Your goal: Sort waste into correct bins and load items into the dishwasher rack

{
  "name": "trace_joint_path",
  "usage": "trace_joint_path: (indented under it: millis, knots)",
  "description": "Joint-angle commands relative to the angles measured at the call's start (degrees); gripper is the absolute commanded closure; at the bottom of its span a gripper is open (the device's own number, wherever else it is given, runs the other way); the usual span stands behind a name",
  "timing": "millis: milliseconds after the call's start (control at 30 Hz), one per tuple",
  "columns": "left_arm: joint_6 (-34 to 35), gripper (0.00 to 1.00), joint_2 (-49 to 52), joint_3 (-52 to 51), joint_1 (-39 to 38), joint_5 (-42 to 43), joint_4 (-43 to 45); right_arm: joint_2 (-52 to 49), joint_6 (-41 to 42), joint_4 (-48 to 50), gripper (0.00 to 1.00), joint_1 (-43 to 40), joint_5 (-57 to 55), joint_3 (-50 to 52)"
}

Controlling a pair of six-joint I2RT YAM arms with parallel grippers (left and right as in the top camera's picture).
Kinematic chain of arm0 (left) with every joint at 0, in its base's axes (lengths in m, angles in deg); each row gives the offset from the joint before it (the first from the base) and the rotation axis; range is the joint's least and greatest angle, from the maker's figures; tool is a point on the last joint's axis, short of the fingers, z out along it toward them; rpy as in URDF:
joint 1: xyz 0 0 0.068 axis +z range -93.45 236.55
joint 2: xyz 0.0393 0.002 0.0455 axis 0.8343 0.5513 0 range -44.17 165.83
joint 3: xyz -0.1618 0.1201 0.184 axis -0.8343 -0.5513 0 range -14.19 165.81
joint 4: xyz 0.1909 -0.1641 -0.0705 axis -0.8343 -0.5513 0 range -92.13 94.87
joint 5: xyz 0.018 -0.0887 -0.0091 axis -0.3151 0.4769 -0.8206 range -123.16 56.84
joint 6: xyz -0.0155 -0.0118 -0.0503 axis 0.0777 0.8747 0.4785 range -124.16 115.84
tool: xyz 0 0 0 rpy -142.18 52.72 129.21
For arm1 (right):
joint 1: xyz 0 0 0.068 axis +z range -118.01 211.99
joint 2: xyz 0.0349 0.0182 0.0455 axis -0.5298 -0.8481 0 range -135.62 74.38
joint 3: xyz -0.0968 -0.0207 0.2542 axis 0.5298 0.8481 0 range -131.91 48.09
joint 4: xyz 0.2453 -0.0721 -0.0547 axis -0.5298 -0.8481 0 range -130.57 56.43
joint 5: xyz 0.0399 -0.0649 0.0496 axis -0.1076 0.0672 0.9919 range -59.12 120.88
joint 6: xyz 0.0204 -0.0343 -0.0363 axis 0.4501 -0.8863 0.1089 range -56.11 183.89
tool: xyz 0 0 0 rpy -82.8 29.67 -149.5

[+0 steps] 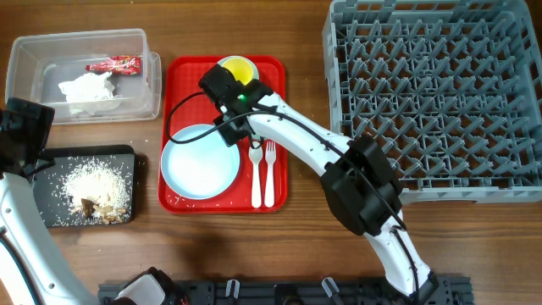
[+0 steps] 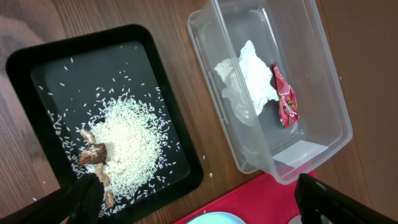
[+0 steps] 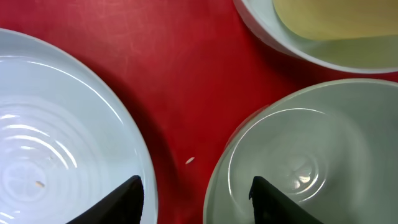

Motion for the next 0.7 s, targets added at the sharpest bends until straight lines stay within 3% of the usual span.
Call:
trace_joint_path:
  millis: [0,300,667]
  knots:
    - [-0.1,0.00,-0.1,0.7,0.3,0.0,0.2,-2.0,-1.3,0.2,0.50,-0.1,-1.5,0.3]
    - [-0.1,0.00,-0.1,0.7,0.3,0.0,0.2,-3.5,-1.0,1.0,0.63,-0.1,-2.3,0.4]
    - [-0.1,0.00,-0.1,0.7,0.3,0.0,0.2,-0.4,2.7,-1.4,0.92,-0.1,-2.3,-1.3]
